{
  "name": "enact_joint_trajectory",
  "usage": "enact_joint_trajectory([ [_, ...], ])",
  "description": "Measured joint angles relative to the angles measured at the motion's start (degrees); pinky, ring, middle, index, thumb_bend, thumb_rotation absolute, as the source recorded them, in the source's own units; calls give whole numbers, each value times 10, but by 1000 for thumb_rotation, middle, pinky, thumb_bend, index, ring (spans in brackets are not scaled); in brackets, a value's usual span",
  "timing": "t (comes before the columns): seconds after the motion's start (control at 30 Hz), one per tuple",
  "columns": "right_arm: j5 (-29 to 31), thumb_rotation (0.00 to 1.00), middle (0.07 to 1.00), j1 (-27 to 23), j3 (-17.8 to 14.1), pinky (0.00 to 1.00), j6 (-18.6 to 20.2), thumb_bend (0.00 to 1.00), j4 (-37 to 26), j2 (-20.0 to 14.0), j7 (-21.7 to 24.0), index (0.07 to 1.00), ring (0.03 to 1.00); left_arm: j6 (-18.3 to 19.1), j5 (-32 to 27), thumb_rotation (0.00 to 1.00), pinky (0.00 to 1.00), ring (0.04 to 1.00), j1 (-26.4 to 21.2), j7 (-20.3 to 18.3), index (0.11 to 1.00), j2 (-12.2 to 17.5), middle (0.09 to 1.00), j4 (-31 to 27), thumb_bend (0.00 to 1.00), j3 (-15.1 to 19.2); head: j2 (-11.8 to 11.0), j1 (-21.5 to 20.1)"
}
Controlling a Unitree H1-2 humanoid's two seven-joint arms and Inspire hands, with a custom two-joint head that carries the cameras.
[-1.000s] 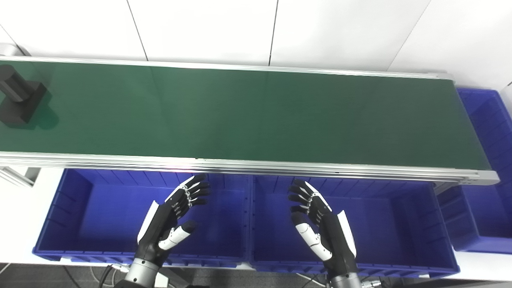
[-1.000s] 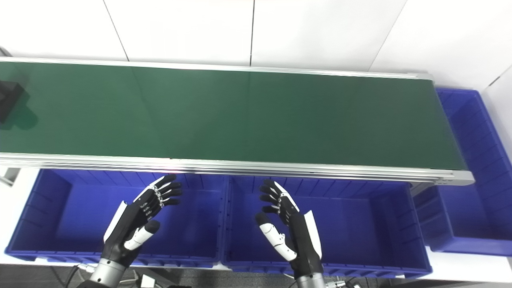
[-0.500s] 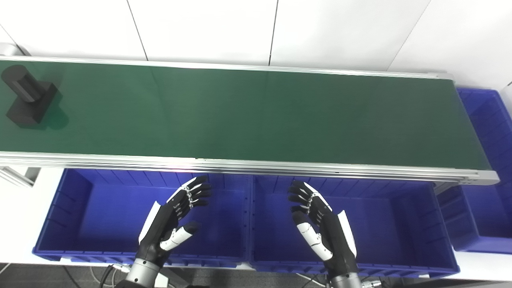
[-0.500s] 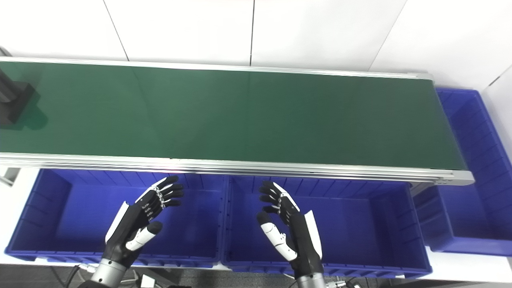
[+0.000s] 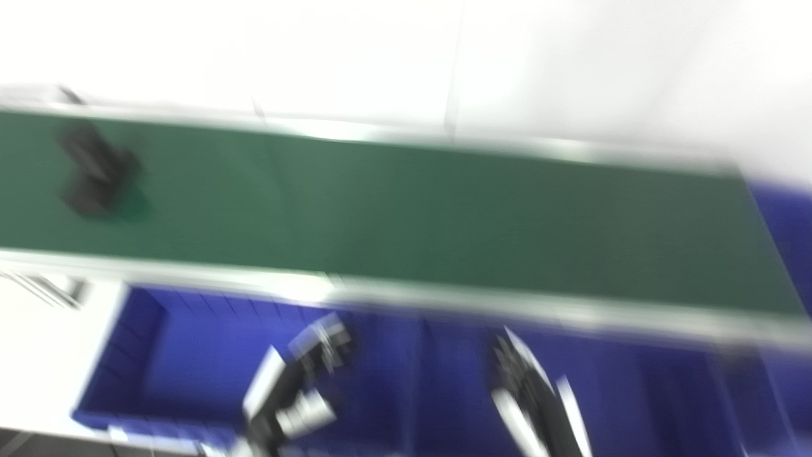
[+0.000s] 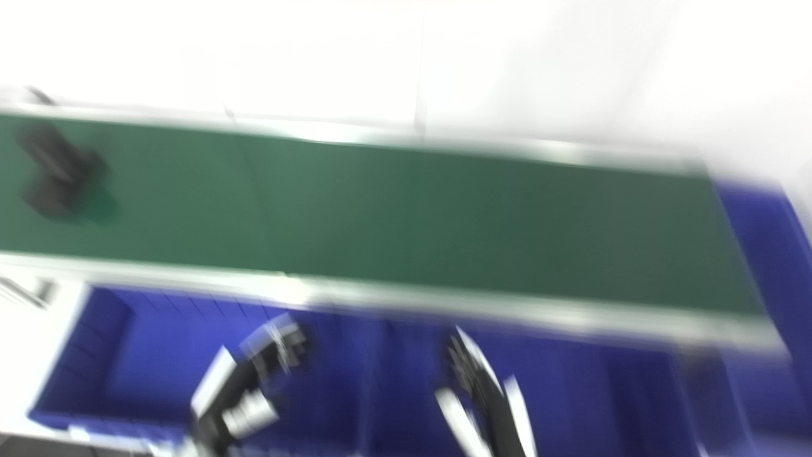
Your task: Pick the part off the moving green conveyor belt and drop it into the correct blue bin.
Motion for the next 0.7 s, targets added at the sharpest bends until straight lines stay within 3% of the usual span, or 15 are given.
enact_joint_trajectory([
  [0.17, 4, 817, 835, -7, -5, 670, -8, 365, 13, -5, 0, 884, 784, 0, 2, 644, 669, 739, -8, 13, 805, -6, 777, 17, 912, -11, -26, 17],
  [0.7, 9, 827, 832, -14, -10, 670, -26, 319, 28, -7, 1, 888, 787, 0, 12, 618, 662, 734, -19, 36, 800, -5, 771, 26, 879, -26, -37, 25],
])
